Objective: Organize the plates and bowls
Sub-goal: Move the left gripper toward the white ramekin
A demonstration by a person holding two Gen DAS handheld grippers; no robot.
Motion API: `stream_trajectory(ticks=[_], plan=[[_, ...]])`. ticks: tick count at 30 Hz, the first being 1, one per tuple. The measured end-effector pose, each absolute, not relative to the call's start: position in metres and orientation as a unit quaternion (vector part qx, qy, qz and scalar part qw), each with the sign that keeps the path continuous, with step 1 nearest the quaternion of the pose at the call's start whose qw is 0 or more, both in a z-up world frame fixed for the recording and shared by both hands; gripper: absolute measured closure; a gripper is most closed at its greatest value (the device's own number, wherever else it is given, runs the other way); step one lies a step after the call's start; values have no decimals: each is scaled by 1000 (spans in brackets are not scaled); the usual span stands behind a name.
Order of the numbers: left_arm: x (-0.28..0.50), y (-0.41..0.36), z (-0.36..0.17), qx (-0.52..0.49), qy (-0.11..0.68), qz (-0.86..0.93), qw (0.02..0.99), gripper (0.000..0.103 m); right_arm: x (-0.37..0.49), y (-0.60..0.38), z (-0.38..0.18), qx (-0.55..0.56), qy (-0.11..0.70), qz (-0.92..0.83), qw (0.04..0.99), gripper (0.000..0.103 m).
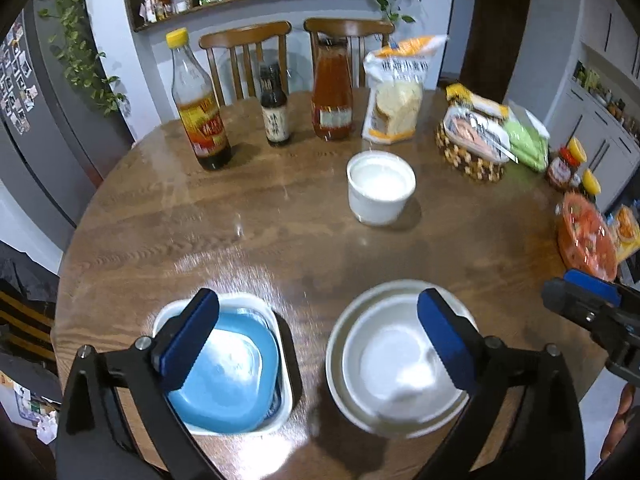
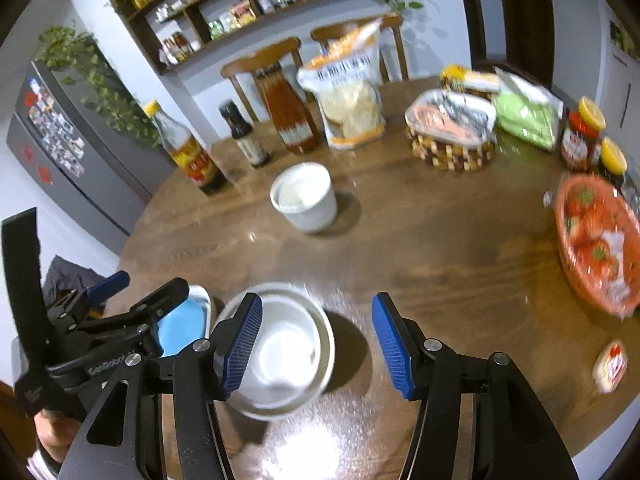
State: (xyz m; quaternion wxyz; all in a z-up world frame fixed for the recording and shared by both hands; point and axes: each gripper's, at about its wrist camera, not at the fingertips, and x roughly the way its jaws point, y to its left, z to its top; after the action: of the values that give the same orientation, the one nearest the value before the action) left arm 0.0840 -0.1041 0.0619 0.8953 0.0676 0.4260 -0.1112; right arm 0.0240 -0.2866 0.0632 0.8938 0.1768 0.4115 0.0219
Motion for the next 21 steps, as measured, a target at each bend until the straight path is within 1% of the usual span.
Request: stream_trajectory(ticks=[5,11,16,21], plan=[[101,-111,87,56,407,-108,905,2,42,-295,87,177,390,18,903,45],[138,-125,105,49,395,-101,912,1,86,-305,100,180,394,25,901,45],[181,-133,89,46,427,-91,899,2,127,-318,87,209,412,26,886,45],[211,-138,56,47,462,-92,881,2,169,-318,56,211,447,28,869,45]])
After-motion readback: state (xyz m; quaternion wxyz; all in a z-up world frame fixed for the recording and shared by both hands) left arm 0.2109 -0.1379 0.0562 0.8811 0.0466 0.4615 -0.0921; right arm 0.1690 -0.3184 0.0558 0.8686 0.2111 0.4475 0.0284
